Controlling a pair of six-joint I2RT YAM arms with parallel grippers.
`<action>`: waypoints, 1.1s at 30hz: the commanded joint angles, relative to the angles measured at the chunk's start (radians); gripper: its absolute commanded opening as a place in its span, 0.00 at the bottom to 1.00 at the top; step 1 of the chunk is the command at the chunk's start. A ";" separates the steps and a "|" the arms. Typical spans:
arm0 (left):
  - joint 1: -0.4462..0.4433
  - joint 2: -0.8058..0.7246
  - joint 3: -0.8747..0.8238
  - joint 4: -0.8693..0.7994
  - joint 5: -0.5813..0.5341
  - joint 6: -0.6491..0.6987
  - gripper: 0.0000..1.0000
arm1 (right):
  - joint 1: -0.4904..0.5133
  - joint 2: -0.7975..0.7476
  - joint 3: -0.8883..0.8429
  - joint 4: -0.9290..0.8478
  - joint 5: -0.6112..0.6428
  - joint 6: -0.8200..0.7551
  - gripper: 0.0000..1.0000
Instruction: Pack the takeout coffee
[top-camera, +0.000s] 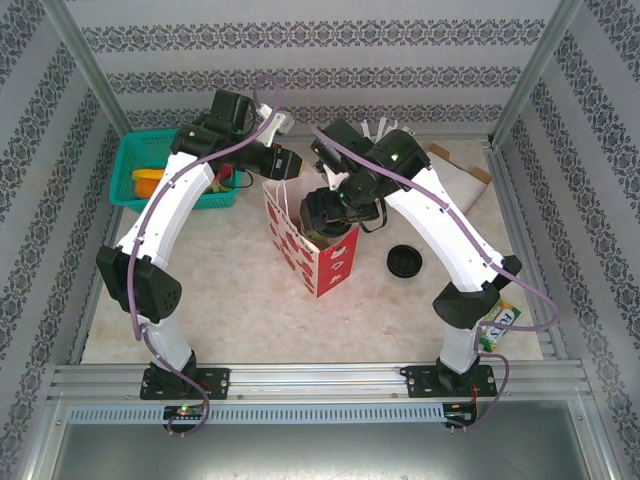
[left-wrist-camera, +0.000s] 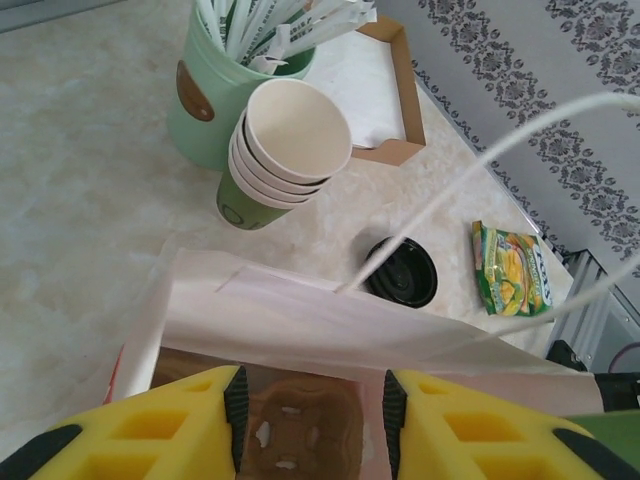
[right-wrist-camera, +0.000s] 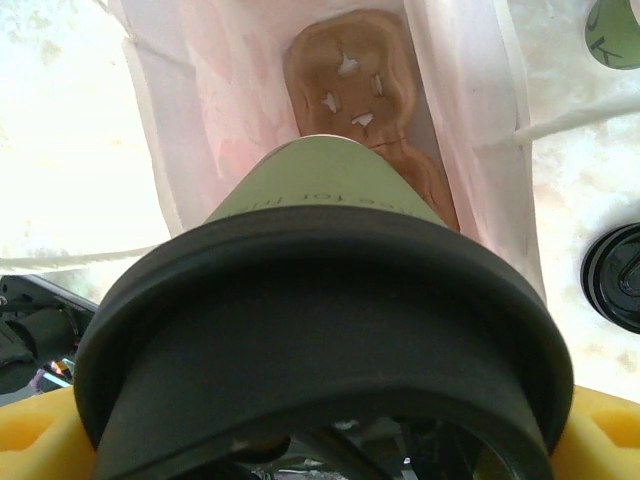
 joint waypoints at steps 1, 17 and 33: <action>-0.007 -0.053 -0.036 0.037 0.032 0.049 0.43 | 0.006 0.009 -0.009 -0.071 -0.012 -0.017 0.47; -0.005 -0.159 -0.127 0.065 -0.044 -0.015 0.52 | -0.005 0.103 0.001 -0.043 -0.029 -0.079 0.48; -0.006 -0.389 -0.319 0.030 -0.222 -0.331 0.79 | -0.006 0.119 -0.032 -0.040 -0.006 -0.100 0.47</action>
